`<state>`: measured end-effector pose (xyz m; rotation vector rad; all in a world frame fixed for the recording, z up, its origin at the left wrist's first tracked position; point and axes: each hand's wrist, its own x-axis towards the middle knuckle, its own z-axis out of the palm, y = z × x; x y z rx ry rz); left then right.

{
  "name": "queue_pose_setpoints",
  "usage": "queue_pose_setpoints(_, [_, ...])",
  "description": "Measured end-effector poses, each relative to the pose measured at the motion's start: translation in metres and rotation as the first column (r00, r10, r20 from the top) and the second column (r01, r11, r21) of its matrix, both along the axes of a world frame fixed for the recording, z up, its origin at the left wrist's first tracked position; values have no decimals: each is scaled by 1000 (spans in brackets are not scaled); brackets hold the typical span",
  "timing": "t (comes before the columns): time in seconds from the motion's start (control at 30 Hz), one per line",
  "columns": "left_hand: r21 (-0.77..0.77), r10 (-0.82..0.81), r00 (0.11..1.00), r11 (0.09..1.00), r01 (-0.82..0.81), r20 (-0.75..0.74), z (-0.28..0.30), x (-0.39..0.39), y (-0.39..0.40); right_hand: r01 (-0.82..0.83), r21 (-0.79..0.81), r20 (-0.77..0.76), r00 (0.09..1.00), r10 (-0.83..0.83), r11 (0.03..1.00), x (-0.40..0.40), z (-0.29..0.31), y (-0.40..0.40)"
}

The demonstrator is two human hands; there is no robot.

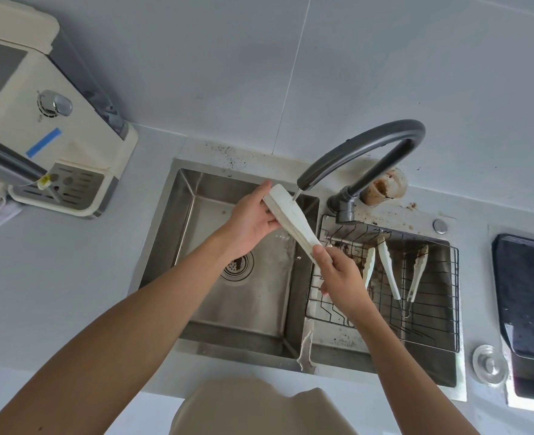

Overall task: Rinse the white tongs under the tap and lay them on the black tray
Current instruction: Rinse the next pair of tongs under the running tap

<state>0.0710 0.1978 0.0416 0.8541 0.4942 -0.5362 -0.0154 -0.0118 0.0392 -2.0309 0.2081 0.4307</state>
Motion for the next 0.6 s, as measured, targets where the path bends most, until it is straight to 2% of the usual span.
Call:
queue_pose_setpoints(0.23, [30,-34,996,999,32,83,8,1,-8,85,94,-5,996,-85,992,-2,-3,-1])
queue_pose_setpoints(0.33, [23,-21,998,1000,19,65,6,-1,-6,108,121,17,994,-111,987,-4,-7,-6])
queue_pose_setpoints(0.6, [33,2,996,999,-5,93,-3,-5,-4,126,-99,213,972,-102,987,-5,-13,-11])
